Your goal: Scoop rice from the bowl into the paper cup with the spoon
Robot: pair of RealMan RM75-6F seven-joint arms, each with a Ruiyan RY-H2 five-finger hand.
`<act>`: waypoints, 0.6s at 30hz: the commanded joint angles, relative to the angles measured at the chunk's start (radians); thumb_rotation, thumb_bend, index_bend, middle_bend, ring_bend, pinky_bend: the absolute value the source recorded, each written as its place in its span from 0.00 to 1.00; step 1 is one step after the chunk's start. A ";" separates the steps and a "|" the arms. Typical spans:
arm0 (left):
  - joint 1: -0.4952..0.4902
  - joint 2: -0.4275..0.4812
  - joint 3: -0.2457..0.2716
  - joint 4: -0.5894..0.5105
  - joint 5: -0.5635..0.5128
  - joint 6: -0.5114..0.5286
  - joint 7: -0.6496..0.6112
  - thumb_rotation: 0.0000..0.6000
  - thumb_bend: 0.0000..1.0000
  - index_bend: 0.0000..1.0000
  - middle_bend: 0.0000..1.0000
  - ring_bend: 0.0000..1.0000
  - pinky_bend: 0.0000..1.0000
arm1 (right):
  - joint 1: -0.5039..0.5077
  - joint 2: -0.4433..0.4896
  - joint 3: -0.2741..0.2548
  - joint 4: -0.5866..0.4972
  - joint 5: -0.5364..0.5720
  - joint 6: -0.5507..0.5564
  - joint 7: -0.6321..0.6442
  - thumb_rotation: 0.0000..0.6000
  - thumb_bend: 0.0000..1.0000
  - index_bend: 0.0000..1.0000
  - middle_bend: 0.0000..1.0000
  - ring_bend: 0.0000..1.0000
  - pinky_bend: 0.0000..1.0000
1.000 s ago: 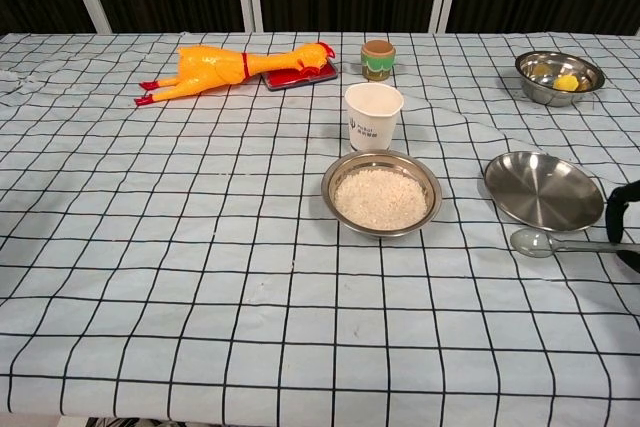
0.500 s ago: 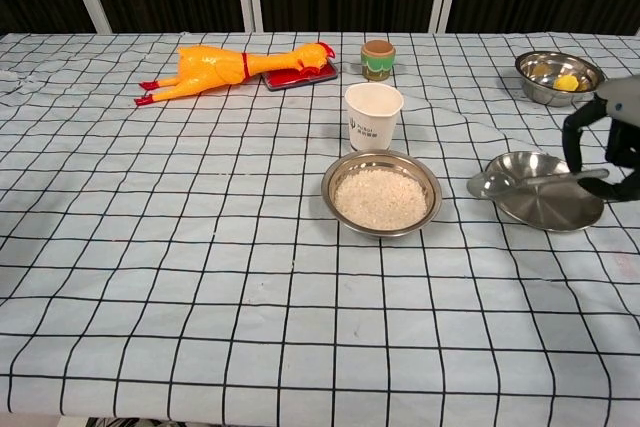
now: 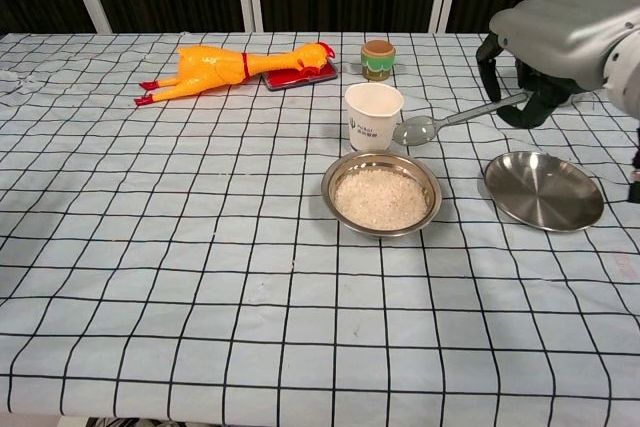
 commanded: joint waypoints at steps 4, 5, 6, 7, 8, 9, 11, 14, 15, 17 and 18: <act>0.000 -0.001 -0.001 0.005 0.009 0.007 0.002 1.00 0.03 0.00 0.00 0.00 0.00 | 0.035 -0.081 -0.065 0.107 -0.047 0.047 -0.051 1.00 0.51 0.64 1.00 1.00 1.00; 0.000 -0.001 -0.001 0.004 0.010 0.008 0.000 1.00 0.03 0.00 0.00 0.00 0.00 | 0.038 -0.094 -0.072 0.124 -0.053 0.050 -0.055 1.00 0.51 0.64 1.00 1.00 1.00; 0.000 -0.001 -0.001 0.004 0.010 0.009 -0.002 1.00 0.03 0.00 0.00 0.00 0.00 | 0.041 -0.103 -0.076 0.135 -0.058 0.052 -0.057 1.00 0.51 0.64 1.00 1.00 1.00; 0.001 -0.001 -0.001 0.004 0.011 0.010 -0.004 1.00 0.03 0.00 0.00 0.00 0.00 | 0.045 -0.115 -0.082 0.152 -0.066 0.056 -0.061 1.00 0.51 0.64 1.00 1.00 1.00; 0.001 -0.001 -0.002 0.005 0.011 0.012 -0.006 1.00 0.03 0.00 0.00 0.00 0.00 | 0.050 -0.128 -0.087 0.169 -0.075 0.059 -0.067 1.00 0.51 0.64 1.00 1.00 1.00; 0.001 -0.001 -0.003 0.005 0.011 0.013 -0.009 1.00 0.03 0.00 0.00 0.00 0.00 | 0.055 -0.138 -0.094 0.185 -0.084 0.062 -0.077 1.00 0.51 0.64 1.00 1.00 1.00; 0.001 -0.001 -0.004 0.005 0.010 0.014 -0.014 1.00 0.03 0.00 0.00 0.00 0.00 | 0.063 -0.155 -0.105 0.208 -0.102 0.066 -0.092 1.00 0.51 0.64 1.00 1.00 1.00; 0.000 0.000 -0.004 0.005 0.011 0.013 -0.019 1.00 0.03 0.00 0.00 0.00 0.00 | 0.077 -0.176 -0.128 0.247 -0.146 0.070 -0.115 1.00 0.51 0.64 1.00 1.00 1.00; 0.000 0.000 -0.004 0.005 0.012 0.013 -0.020 1.00 0.03 0.00 0.00 0.00 0.00 | 0.080 -0.182 -0.134 0.259 -0.157 0.073 -0.122 1.00 0.51 0.64 1.00 1.00 1.00; -0.001 0.001 -0.003 0.008 0.015 0.013 -0.016 1.00 0.03 0.00 0.00 0.00 0.00 | 0.089 -0.196 -0.154 0.300 -0.196 0.079 -0.147 1.00 0.51 0.64 1.00 1.00 1.00; -0.001 0.000 -0.003 0.009 0.016 0.014 -0.015 1.00 0.03 0.00 0.00 0.00 0.00 | 0.091 -0.200 -0.159 0.311 -0.207 0.080 -0.149 1.00 0.51 0.64 1.00 1.00 1.00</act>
